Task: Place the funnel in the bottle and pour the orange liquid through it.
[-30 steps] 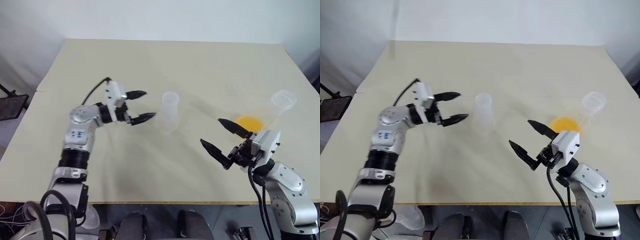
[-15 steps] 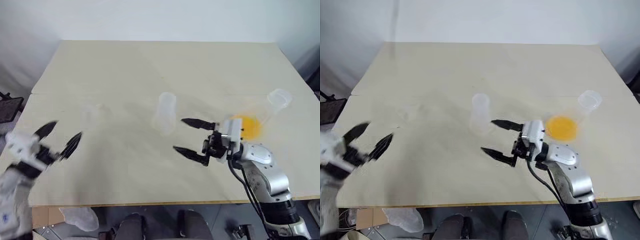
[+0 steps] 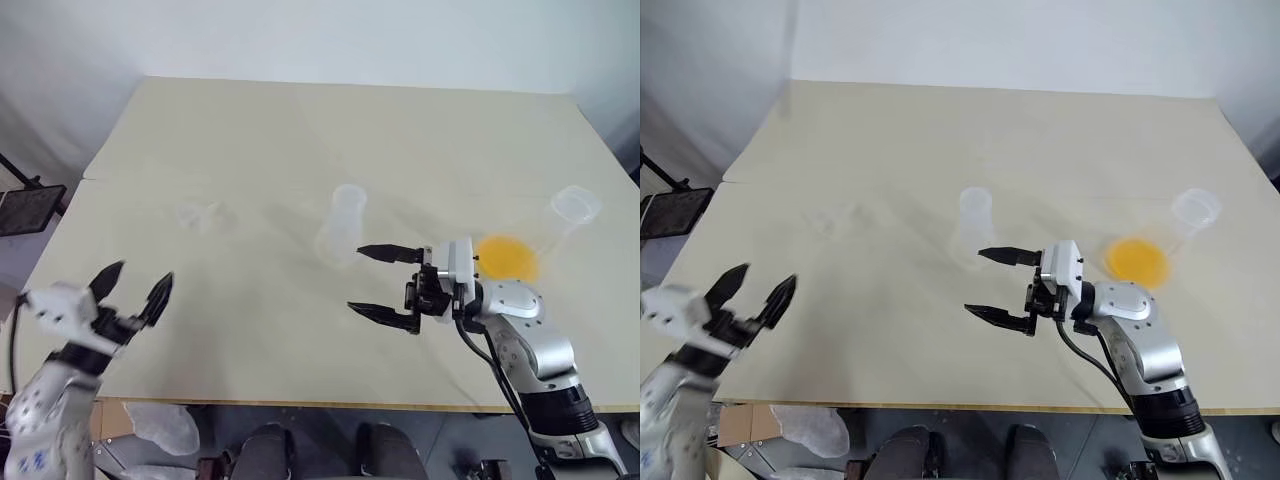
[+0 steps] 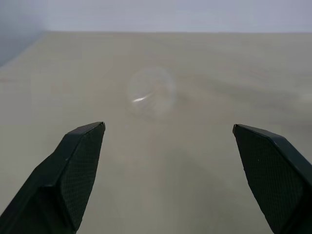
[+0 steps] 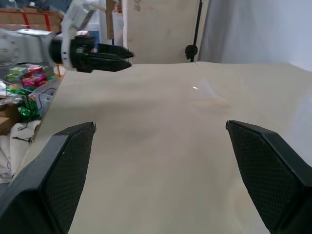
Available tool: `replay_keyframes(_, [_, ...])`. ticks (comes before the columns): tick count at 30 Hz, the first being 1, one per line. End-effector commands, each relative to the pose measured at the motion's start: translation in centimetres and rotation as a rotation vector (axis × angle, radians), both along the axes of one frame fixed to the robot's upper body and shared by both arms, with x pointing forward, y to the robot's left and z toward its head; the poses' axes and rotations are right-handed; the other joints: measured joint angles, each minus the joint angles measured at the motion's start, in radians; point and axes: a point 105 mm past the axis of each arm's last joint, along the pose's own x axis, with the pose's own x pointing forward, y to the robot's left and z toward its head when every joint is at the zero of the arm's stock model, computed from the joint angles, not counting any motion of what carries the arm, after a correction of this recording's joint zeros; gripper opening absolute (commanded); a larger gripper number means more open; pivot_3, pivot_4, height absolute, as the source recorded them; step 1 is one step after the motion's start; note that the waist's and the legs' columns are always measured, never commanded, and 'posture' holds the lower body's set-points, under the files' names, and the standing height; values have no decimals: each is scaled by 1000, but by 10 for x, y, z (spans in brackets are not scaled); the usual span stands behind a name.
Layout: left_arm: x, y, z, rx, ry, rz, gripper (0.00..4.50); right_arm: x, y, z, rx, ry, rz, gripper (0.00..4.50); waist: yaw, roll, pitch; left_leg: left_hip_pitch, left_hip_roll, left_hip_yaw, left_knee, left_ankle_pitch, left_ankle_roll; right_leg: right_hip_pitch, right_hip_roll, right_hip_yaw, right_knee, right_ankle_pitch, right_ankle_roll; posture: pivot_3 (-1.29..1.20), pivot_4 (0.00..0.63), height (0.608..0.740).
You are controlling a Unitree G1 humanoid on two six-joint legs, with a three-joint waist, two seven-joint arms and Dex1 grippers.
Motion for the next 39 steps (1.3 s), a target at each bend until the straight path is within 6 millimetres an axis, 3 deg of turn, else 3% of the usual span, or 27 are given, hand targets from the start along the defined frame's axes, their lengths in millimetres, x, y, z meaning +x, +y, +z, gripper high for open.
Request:
replay_keyframes(1, [34,-6,-6,36,48,-2,4471,-2,-6,8,8,-42,-30,4500,0,0,0,0,0,0,0,0,0,0,0,0,0,0,0,0,150,740])
replay_keyframes(7, [95,-20,-4,17,50,14,4471,-3,-6,9,24,-46,-60,4500,-3,0,0,-1,0,1,-1,0,-1,-1,1,-3,0,0,0,0,150,740])
replay_keyframes(14, [129,-29,1,23,51,23,4471,-5,-2,7,43,-42,-85,4500,-3,0,0,-1,0,1,-1,0,-1,-1,1,-4,0,0,0,0,150,740])
replay_keyframes(17, [131,-23,-3,38,79,47,3910,-5,-1,8,50,-43,-96,4500,-5,0,0,-1,0,1,-1,0,-1,-1,1,-4,0,0,0,0,150,740])
replay_keyframes(20, [128,-14,-4,39,92,77,2873,-5,-3,6,52,-43,-107,4500,-7,0,0,-1,0,1,-1,0,-1,-1,1,-4,0,0,0,0,150,740])
replay_keyframes(28, [122,-14,5,65,77,31,592,-5,-1,5,69,-54,-134,4500,-3,0,0,-1,0,0,0,1,-1,-1,1,-4,0,0,0,0,150,740])
replay_keyframes(30, [119,-12,14,67,48,7,32,-6,-3,5,71,-59,-151,4500,-2,0,0,-1,0,0,0,1,-1,-1,1,-4,0,0,1,0,150,740])
replay_keyframes(33, [118,-16,41,135,-10,-44,32,-6,-10,10,80,-71,-183,4500,-2,0,0,-1,0,0,0,1,-1,-1,1,-4,0,0,0,0,150,740])
replay_keyframes(36, [114,-43,83,246,-103,-225,32,-6,-23,19,109,-77,-247,4500,3,0,0,-2,0,0,0,1,-1,-1,1,-5,0,0,0,0,150,740])
replay_keyframes(39, [102,-88,115,435,-178,-495,32,-7,-42,21,108,-92,-348,4500,9,0,0,-4,-1,1,1,1,-1,-1,1,-6,0,0,0,0,150,740])
